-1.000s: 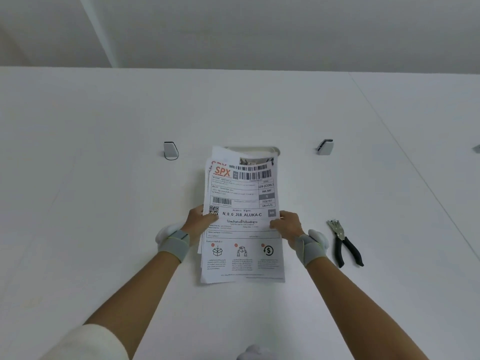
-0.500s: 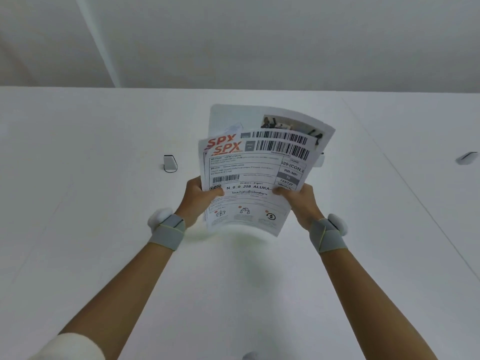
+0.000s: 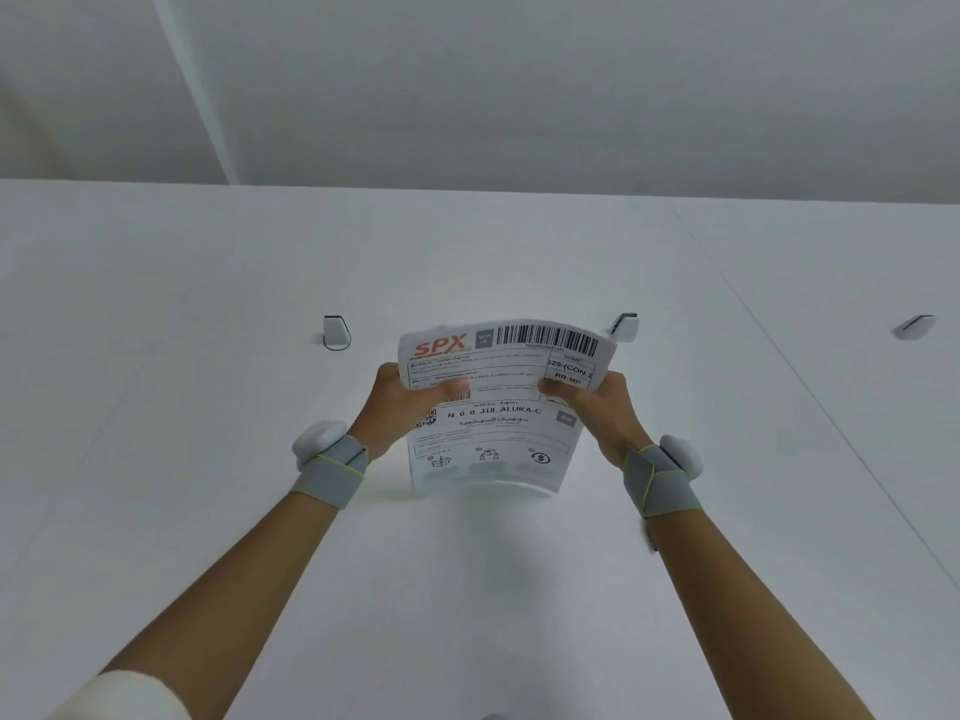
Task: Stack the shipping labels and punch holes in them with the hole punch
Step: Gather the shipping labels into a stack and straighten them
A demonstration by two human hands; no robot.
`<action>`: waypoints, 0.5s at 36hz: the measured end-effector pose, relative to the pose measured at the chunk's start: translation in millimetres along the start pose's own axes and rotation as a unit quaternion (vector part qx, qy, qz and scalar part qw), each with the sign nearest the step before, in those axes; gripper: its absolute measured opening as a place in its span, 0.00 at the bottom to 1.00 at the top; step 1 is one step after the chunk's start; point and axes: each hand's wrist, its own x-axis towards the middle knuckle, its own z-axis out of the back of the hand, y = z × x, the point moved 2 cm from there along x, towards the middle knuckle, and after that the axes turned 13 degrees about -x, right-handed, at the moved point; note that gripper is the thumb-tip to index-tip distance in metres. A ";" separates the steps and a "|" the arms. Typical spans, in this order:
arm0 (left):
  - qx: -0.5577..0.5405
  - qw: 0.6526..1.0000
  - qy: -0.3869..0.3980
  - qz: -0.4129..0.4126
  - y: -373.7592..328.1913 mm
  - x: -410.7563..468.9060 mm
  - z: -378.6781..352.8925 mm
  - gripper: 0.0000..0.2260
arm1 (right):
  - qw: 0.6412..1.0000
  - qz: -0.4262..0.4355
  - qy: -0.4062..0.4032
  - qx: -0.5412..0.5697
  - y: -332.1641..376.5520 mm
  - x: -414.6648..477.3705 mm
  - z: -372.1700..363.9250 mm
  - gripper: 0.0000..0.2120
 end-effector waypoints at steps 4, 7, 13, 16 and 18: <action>-0.016 0.999 0.005 -0.027 -12.6 -3.1 1.5 0.09 | 1.000 0.022 0.014 0.003 11.0 -0.7 4.4 0.10; -0.036 0.998 0.014 -0.041 -13.9 -6.9 6.2 0.09 | 0.999 0.033 0.022 0.011 11.2 -3.1 5.2 0.09; -0.020 0.999 0.032 0.008 17.8 -22.5 6.0 0.14 | 0.998 0.006 0.053 -0.038 -16.5 -15.2 -11.5 0.13; -0.027 0.999 0.018 0.020 25.0 -25.6 5.7 0.12 | 0.999 -0.004 0.038 -0.036 -23.0 -18.6 -15.7 0.13; -0.022 1.000 0.014 0.016 21.5 -23.3 5.8 0.11 | 0.999 0.000 0.026 -0.033 -19.8 -17.2 -14.6 0.12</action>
